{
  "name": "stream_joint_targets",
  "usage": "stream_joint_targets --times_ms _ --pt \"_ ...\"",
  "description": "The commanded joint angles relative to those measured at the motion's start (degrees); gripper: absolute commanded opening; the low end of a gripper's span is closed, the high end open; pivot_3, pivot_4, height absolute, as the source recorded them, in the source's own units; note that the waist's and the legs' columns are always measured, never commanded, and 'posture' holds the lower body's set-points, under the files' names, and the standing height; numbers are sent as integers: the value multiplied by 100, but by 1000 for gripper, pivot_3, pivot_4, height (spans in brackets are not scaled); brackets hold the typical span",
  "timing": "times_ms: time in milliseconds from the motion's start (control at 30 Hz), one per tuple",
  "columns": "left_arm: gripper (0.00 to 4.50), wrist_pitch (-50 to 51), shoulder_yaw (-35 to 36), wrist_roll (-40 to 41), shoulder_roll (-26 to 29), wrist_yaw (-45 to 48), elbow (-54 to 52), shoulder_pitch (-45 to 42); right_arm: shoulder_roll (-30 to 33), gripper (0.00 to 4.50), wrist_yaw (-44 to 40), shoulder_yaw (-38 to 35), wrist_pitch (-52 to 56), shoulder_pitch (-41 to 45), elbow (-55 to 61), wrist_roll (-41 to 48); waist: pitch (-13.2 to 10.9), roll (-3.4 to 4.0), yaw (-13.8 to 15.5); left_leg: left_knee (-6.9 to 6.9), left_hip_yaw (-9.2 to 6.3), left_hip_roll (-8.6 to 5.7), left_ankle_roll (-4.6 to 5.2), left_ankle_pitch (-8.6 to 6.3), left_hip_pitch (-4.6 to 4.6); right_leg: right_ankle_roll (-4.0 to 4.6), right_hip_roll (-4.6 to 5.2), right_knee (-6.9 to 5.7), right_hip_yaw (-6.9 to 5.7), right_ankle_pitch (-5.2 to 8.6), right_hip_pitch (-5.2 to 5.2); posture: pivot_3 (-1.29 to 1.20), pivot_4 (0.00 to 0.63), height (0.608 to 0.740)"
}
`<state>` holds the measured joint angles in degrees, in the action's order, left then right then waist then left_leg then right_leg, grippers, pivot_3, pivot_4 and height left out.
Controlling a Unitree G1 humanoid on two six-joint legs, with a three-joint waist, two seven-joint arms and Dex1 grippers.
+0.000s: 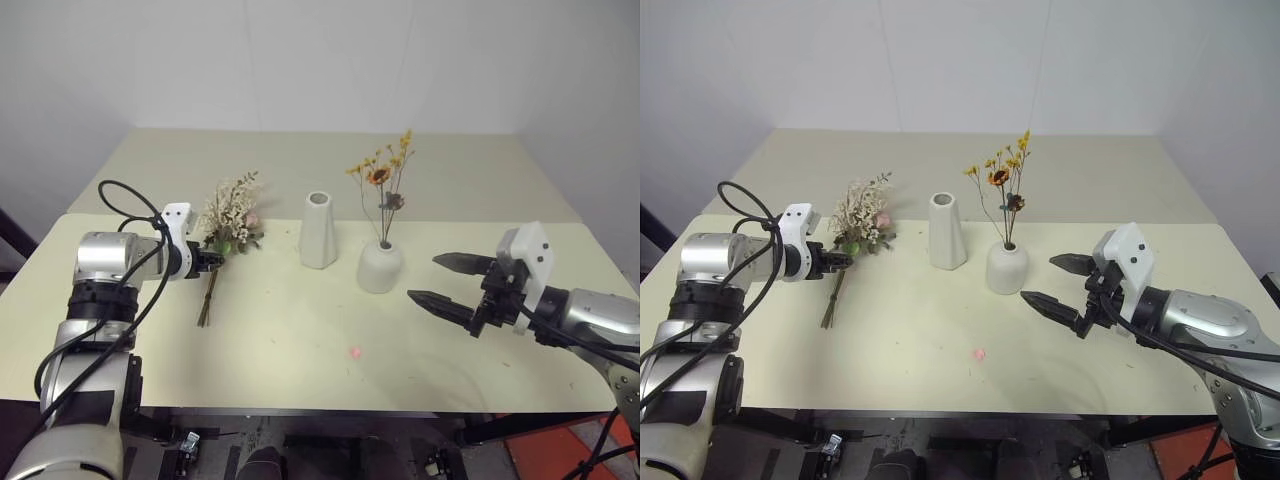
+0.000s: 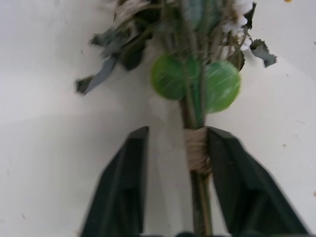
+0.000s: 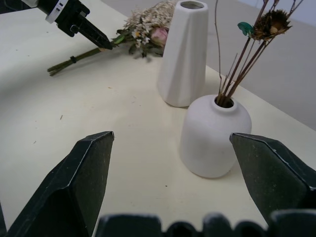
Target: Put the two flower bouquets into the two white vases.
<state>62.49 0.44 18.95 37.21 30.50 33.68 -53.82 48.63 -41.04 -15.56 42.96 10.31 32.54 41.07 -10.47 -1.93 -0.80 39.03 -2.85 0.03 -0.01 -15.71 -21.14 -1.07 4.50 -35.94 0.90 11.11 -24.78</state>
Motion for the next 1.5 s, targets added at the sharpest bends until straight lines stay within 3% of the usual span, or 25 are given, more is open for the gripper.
stream_joint_targets --times_ms 33,100,233,300,467,567,667,867,1200,1500 --pt "514 -405 -28 -182 -57 264 451 -289 54 4485 37 -50 -164 32 -48 -190 0 0 0 0 1 0 0 0 0 0 0 0 0 0 0 0 150 740" --pt "80 -514 15 -236 -113 284 647 -335 64 4485 13 -12 -177 51 -118 -268 0 0 -3 0 1 0 0 0 0 0 0 -1 0 0 0 0 150 740" --pt "80 -770 385 -153 -201 152 669 -306 88 4485 -56 -22 -173 101 -147 -313 0 -1 -4 0 1 0 0 0 1 0 0 -3 0 0 0 0 150 740" --pt "80 -833 823 16 -280 -81 582 -336 101 4485 -61 -40 -216 88 -112 -364 -1 -1 1 2 0 1 0 0 0 -1 0 -3 0 0 0 0 150 740" --pt "80 -2068 2230 548 -909 -1214 34 -600 19 4485 -21 -115 -239 -84 7 -387 -6 -11 36 9 -5 3 0 0 -5 -2 5 -3 -4 -2 -1 0 150 740" --pt "80 -4295 2543 629 -1292 -865 -225 -722 -208 4485 96 -58 -449 -191 143 -431 -7 -13 68 10 -3 1 -1 0 -10 -6 7 4 -5 -6 -1 0 150 740" --pt "80 -4463 3139 1538 -1499 -265 -85 -1032 -439 4485 216 -36 -516 -237 231 -409 -7 -13 63 9 8 -10 -9 4 -14 -10 19 6 4 -10 -10 0 150 740" --pt "80 -4291 3606 2629 -1836 499 492 -1566 -834 4485 576 -150 -639 -708 600 -489 -6 -13 70 13 5 -14 -8 4 -10 -15 19 7 -2 -11 4 0 150 740" --pt "80 -4546 3388 2665 -2092 1270 1246 -1879 -1043 4485 884 -469 -758 -1242 1018 -427 -7 -14 -1 18 0 -14 -8 4 -4 -17 16 13 -7 -10 17 0 150 740" --pt "80 -4966 3215 2455 -2311 1426 1833 -2042 -1090 4485 1087 -464 -766 -1385 1192 -460 -7 -14 -3 18 -1 -11 -7 4 8 -18 10 14 -5 -9 33 0 150 740"
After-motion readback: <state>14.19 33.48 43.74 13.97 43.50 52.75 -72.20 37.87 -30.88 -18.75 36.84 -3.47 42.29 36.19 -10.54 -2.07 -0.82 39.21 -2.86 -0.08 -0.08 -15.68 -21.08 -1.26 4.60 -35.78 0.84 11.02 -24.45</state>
